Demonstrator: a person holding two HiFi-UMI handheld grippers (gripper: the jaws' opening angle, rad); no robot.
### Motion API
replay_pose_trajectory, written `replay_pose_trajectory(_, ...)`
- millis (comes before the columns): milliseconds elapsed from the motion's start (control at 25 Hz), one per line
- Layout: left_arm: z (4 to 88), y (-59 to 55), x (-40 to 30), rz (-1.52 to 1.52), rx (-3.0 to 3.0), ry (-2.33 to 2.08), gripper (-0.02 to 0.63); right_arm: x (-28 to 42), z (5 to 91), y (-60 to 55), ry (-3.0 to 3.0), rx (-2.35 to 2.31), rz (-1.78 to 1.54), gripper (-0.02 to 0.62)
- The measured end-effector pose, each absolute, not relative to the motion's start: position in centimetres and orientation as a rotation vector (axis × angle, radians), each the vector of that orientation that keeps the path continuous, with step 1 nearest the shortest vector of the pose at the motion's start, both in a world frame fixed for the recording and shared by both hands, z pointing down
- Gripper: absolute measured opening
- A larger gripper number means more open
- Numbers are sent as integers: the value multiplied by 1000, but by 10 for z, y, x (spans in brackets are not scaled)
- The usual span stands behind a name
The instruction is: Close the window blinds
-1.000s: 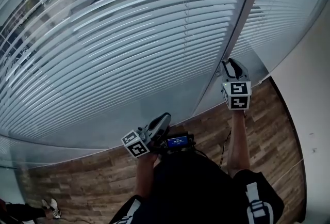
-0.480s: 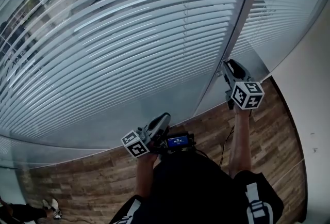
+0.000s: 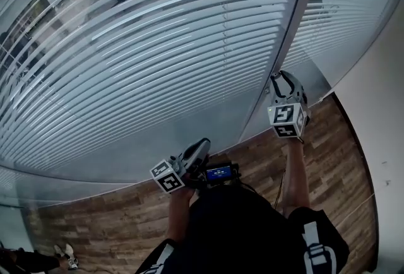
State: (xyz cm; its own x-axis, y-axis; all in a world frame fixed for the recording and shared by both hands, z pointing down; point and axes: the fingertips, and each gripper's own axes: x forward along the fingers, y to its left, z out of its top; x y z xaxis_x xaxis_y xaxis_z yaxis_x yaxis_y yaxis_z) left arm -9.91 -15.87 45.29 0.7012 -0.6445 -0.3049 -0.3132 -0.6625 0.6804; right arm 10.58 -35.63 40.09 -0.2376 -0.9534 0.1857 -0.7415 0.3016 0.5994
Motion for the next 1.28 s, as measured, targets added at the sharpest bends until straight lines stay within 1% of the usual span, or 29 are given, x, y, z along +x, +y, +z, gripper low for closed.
replay_pose_trajectory(40,453,-158,-99,-719,2304,-729,15,105,402,-356,-2043,1494,-538,133)
replay_pose_trajectory(160,453,-157,-100,-720,2305,-729,15,105,403,-355,-2094,1506,-459,132)
replay_pose_trajectory(240,453,-158,-99,-721,2306,-727,15,107,403,-356,-2219,1533,-304,132)
replay_pose_trajectory(520,454,-161,-96,-712,2307,-727,15,119,408,-363,-2618,1559,410,130)
replay_pose_trajectory(640,454,-161,-96,-712,2309,-724,15,120,409,-364,-2706,1532,575,130)
replay_pose_trajectory(760,455,-161,-95,-708,2308,-724,15,118,410,-362,-2720,1505,490,132)
replay_pose_trajectory(1040,456,-162,-94,-700,2306,-723,15,114,406,-357,-2407,1545,-108,135)
replay_pose_trajectory(1280,463,-161,-93,-697,2301,-729,15,107,411,-356,-2186,1498,-385,133)
